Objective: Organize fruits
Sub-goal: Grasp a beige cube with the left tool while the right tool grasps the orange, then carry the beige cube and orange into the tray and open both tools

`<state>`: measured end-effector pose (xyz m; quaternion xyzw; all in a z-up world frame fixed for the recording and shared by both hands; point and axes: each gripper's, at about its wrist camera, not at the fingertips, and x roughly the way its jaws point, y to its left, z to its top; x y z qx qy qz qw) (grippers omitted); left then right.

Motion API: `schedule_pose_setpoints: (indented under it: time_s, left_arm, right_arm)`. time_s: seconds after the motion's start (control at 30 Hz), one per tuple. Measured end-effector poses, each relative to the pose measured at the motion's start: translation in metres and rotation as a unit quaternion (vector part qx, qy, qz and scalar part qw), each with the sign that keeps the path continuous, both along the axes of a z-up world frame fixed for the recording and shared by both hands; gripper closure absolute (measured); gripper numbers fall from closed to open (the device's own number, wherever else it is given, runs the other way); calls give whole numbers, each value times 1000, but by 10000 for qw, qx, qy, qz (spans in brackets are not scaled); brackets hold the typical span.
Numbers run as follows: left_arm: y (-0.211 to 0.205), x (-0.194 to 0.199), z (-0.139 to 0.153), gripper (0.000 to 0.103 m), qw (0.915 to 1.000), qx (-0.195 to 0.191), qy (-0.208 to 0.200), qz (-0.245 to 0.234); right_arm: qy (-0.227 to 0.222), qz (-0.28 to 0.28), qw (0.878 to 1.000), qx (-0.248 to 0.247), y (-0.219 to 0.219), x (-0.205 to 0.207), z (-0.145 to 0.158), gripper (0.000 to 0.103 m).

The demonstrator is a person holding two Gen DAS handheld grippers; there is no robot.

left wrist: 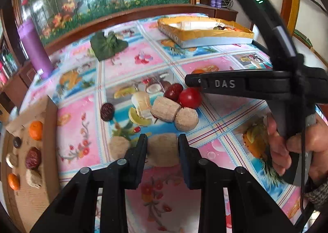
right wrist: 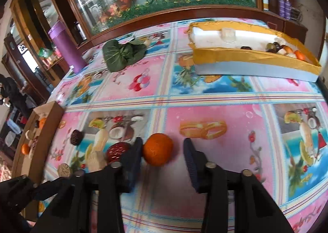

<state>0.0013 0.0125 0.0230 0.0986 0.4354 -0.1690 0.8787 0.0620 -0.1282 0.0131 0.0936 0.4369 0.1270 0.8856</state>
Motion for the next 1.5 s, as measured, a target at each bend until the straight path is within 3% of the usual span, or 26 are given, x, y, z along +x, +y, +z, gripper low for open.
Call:
schedule_pose_setpoints:
  time_s: [0.03,0.27,0.6,0.87,1.07,1.23,1.37,1.5]
  left_arm:
    - [0,5,-7,73,9998,-25,191,18]
    - [1,0,-9,74,9992,-287,203,183]
    - [19,-37,28,74,9931,-1016,-138,562]
    - [90,-69,49,74,9831,-1339,-328,1206]
    - [169,-89,65,74,9755,-952,-685,1860]
    - [244,-91,62,74,9632,-756,-602,2508]
    - [288,-83,49,74,9541,-779,-295,2875]
    - [310,-69,34,74,9483,-899,66,3042]
  right_arm:
    - [20,36,10000,32,2,-1,0,73]
    - [-211,40,9995,-223,3,-11,4,73]
    - [-248,-86,9995,-164,-6,-13,7,73]
    - [-331,-297,9987,-264,-8,-20,8,73]
    - [-460,-509,9963,-524,-5,-32,25,73]
    - [-588,-71,9975,-386,27,-51,59,73]
    - [-628,648,9958,-171,83,-64,81,72]
    - [-537,1438,9881,-8,152,-75,84,72]
